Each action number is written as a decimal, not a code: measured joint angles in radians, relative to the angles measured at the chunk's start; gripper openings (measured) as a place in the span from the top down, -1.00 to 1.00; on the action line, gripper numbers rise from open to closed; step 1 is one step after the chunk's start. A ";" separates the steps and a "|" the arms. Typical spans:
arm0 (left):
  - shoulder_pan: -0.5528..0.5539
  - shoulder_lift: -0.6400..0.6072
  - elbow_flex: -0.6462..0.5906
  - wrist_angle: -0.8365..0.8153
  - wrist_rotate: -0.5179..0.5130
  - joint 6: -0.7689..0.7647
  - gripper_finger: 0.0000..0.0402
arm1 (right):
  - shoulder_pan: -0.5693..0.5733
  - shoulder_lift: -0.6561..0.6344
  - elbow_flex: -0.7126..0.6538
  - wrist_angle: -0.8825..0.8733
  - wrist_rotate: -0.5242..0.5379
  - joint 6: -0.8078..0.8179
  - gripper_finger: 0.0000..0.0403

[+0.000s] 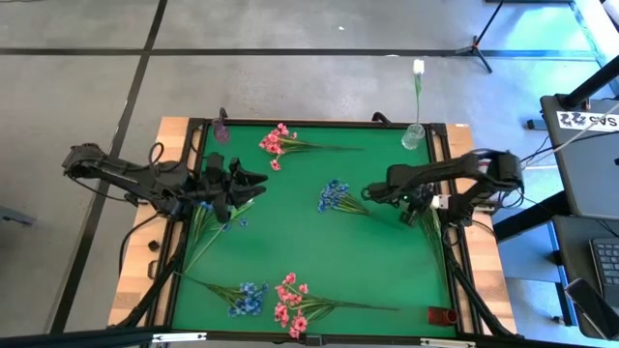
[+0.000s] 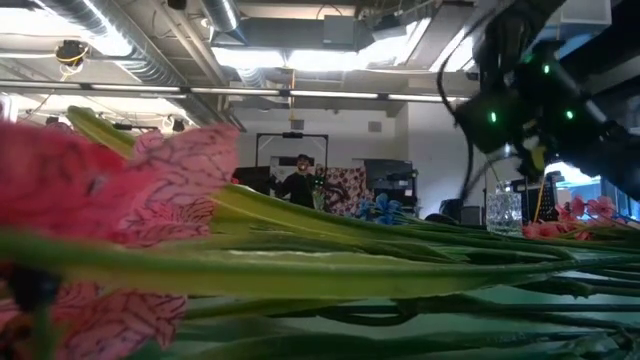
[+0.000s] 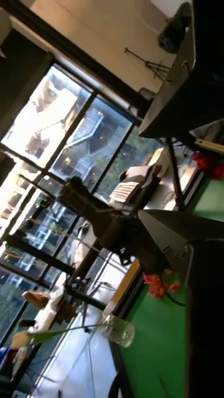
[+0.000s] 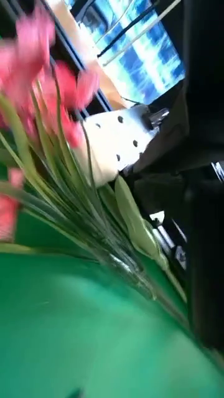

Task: Sort flowers into vase by color
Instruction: Put the right white flower into the transparent vase

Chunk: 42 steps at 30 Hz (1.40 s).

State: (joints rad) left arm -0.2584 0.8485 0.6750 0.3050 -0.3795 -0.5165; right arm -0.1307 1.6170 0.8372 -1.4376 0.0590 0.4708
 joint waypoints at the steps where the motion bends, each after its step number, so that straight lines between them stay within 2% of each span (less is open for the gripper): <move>1: -0.006 0.008 0.000 -0.001 -0.005 0.003 0.03 | 0.000 0.020 -0.012 0.005 0.000 -0.021 0.97; 6: -0.018 0.054 0.000 0.000 -0.063 0.002 0.03 | 0.002 0.082 -0.080 0.052 -0.055 -0.055 0.91; 10: -0.010 0.083 0.000 0.000 -0.120 0.012 0.03 | 0.025 0.099 -0.086 0.120 -0.062 -0.053 0.98; 13: -0.001 0.095 0.000 0.002 -0.129 0.021 0.03 | 0.054 0.104 -0.086 0.179 -0.064 -0.051 0.96; 16: -0.002 0.095 0.000 0.004 -0.129 0.020 0.03 | 0.098 0.100 -0.074 0.242 -0.110 -0.025 0.98; 19: -0.005 0.094 0.000 0.006 -0.129 0.003 0.03 | 0.164 0.086 -0.005 0.274 -0.159 0.047 0.98; 22: -0.007 0.094 0.000 0.011 -0.128 0.002 0.03 | 0.226 0.066 0.119 0.276 -0.160 0.098 0.97; 25: -0.007 0.094 0.000 0.010 -0.128 0.002 0.03 | 0.265 0.053 0.234 0.233 -0.098 0.122 0.99; 27: -0.007 0.094 0.000 0.010 -0.128 0.002 0.03 | 0.263 0.053 0.251 0.144 -0.046 0.124 0.99; 30: -0.007 0.094 0.000 0.010 -0.128 0.002 0.03 | 0.233 0.053 0.173 0.047 -0.018 0.108 0.99; 36: -0.011 0.094 0.000 0.009 -0.126 0.007 0.03 | 0.192 0.054 -0.066 0.034 -0.059 0.076 0.99; 39: -0.011 0.095 0.000 0.000 -0.126 0.010 0.03 | 0.173 0.067 -0.074 0.066 -0.065 0.069 1.00; 42: -0.005 0.097 0.000 -0.006 -0.127 0.021 0.03 | 0.167 0.112 -0.085 0.065 0.000 0.018 1.00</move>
State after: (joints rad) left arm -0.2635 0.9451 0.6750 0.2986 -0.5068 -0.4960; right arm 0.0368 1.7293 0.7520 -1.3726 0.0589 0.4889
